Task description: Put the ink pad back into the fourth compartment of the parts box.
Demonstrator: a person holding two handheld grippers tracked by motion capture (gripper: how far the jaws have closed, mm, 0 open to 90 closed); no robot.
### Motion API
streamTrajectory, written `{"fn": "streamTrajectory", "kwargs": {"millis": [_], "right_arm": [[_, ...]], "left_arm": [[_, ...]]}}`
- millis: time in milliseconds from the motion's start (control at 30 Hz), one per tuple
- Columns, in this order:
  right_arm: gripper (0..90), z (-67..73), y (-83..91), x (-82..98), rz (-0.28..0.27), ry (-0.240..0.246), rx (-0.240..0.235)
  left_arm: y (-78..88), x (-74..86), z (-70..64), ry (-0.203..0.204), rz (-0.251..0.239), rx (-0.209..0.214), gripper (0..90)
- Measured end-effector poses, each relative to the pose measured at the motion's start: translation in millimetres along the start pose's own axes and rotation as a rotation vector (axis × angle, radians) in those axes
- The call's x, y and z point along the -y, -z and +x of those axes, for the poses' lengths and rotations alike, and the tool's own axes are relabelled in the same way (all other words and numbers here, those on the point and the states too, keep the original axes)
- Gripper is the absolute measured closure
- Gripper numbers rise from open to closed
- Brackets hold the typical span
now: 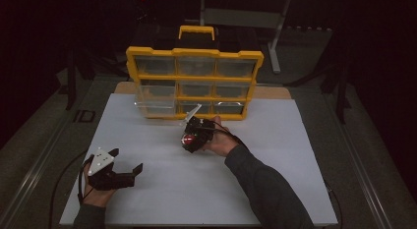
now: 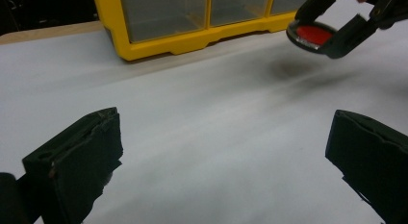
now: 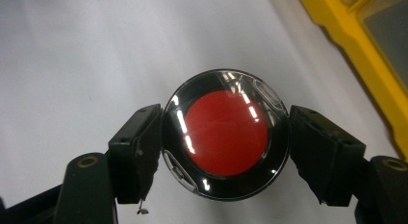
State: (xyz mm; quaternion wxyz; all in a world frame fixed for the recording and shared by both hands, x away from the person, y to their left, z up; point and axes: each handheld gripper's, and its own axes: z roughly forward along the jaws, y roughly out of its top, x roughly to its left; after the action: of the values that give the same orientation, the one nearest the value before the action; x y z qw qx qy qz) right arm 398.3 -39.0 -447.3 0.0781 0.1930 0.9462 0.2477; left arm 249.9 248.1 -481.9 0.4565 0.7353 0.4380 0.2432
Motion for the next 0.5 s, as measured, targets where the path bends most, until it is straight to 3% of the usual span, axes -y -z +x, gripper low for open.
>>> {"fn": "streamTrajectory", "kwargs": {"millis": [500], "right_arm": [[29.2,-5.8,22.4,-14.9,-0.026,0.043,0.012]], "left_arm": [[0.3,0.0,0.1,0.002,-0.002,0.0,0.0]]}}
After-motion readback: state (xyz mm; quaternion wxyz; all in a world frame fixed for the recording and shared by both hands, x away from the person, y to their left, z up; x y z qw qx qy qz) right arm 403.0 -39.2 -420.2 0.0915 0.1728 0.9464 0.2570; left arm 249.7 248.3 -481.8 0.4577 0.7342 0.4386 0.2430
